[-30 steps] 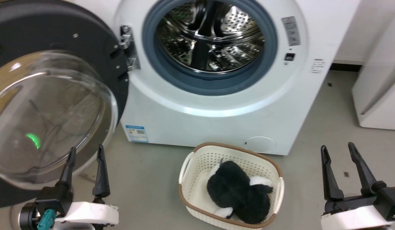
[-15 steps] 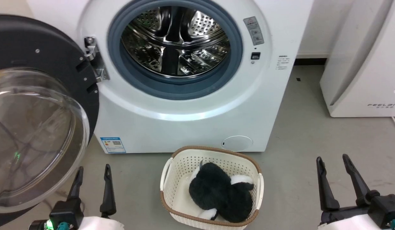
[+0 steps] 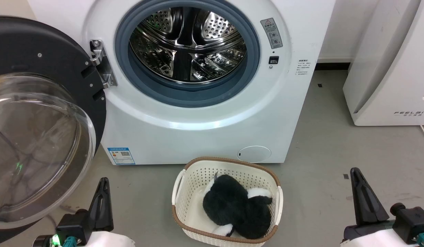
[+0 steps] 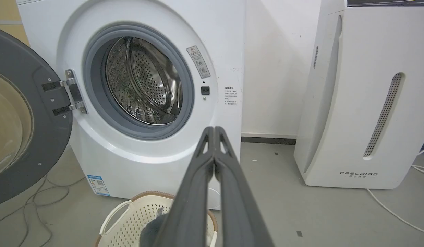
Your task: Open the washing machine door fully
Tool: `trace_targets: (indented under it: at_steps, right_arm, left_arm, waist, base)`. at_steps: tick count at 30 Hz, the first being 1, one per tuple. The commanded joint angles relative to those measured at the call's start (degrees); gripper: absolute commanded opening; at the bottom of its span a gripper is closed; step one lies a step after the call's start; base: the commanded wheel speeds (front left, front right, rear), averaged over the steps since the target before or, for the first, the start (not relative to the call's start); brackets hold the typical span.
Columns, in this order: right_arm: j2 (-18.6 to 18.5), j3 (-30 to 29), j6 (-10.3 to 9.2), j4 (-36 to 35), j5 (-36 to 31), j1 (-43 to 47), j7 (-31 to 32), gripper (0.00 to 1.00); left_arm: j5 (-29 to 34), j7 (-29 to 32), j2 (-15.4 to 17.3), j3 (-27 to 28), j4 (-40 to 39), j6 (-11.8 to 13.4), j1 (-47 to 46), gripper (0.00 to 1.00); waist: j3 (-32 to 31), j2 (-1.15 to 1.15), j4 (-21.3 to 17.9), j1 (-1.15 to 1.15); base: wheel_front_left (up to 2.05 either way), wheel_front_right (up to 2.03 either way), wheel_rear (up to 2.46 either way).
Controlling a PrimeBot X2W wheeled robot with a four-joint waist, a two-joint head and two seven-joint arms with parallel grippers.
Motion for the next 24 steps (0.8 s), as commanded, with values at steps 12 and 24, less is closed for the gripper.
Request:
trace_targets:
  at_steps: [12, 24]
  right_arm:
    - [0.0, 0.4, 0.01, 0.1, -0.8, -0.7, 1.7, 0.0]
    - [0.1, 0.7, 0.01, 0.1, -1.3, -1.0, 3.1, 0.0]
  left_arm:
    - [0.7, 1.7, 0.0, -0.6, -0.8, 0.2, -0.4, 0.0]
    - [1.1, 3.2, 0.0, -1.0, -1.3, 0.2, -0.7, 0.0]
  waist:
    - [0.0, 0.0, 0.1, 0.0]
    - [-0.1, 0.0, 0.1, 0.0]
  base:
    - [0.0, 0.0, 0.0]
    - [0.0, 0.0, 0.0]
